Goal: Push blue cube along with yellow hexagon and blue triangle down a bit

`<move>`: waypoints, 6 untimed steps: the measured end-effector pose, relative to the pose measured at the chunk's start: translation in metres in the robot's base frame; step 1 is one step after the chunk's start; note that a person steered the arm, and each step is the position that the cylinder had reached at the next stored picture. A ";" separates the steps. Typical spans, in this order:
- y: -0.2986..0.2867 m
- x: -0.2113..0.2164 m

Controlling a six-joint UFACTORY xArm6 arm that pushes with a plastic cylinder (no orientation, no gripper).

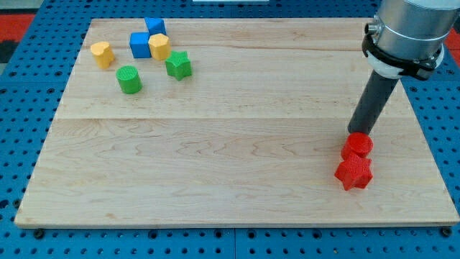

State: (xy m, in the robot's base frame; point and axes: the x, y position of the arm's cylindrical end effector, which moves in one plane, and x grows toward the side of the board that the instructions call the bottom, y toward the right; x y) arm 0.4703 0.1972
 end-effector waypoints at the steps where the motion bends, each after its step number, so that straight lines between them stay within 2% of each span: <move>1: -0.021 -0.069; 4: -0.291 -0.255; 5: -0.326 -0.279; 6: -0.386 -0.266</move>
State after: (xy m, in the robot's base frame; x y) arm 0.2045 -0.1887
